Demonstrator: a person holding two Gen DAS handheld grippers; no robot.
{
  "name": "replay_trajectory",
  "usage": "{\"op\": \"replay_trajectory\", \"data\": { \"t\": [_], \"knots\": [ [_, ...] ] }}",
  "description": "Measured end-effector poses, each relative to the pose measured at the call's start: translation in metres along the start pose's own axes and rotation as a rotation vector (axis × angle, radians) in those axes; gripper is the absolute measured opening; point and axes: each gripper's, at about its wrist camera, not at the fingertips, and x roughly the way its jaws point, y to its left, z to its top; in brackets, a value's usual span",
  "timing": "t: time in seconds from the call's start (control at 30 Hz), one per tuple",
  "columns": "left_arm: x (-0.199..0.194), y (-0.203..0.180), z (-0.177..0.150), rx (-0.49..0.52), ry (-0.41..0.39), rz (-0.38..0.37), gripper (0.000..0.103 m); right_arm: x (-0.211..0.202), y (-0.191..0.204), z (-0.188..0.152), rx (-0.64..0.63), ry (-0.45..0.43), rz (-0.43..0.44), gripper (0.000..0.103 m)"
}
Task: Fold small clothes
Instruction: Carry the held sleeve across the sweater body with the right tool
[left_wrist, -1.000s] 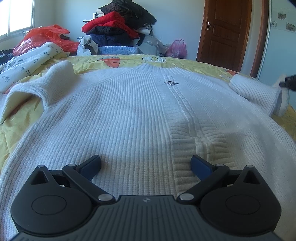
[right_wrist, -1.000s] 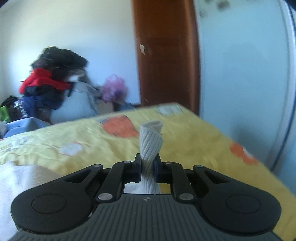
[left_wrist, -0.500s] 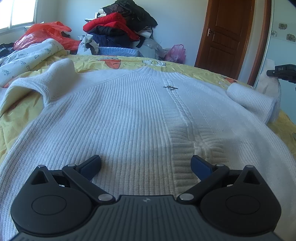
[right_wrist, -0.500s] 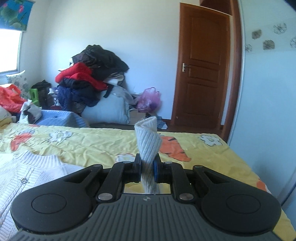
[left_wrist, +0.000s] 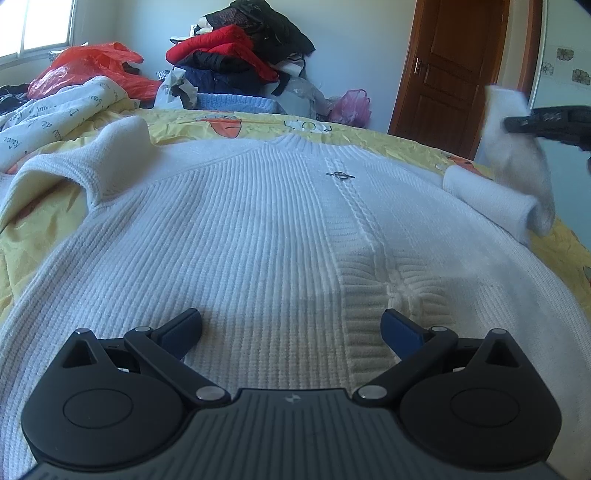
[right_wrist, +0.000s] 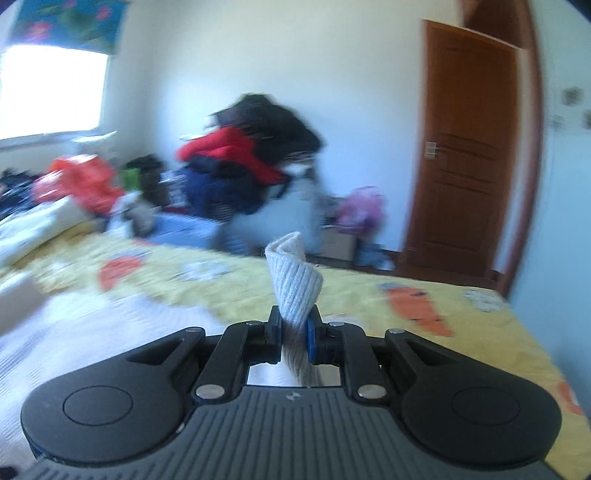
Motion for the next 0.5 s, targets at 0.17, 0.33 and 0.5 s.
{"op": "replay_trajectory", "data": {
  "t": [0.17, 0.33, 0.5],
  "knots": [
    [0.001, -0.001, 0.001, 0.007, 0.003, 0.006, 0.103, 0.028, 0.066, -0.033, -0.057, 0.119, 0.107, 0.016],
    [0.0, -0.002, 0.0, 0.008, 0.003, 0.007, 0.103, 0.046, 0.111, -0.066, -0.081, 0.21, 0.139, 0.034],
    [0.001, -0.004, 0.001, 0.021, 0.009, 0.016, 0.103, 0.013, 0.109, -0.08, -0.013, 0.15, 0.191, 0.046]
  ]
}}
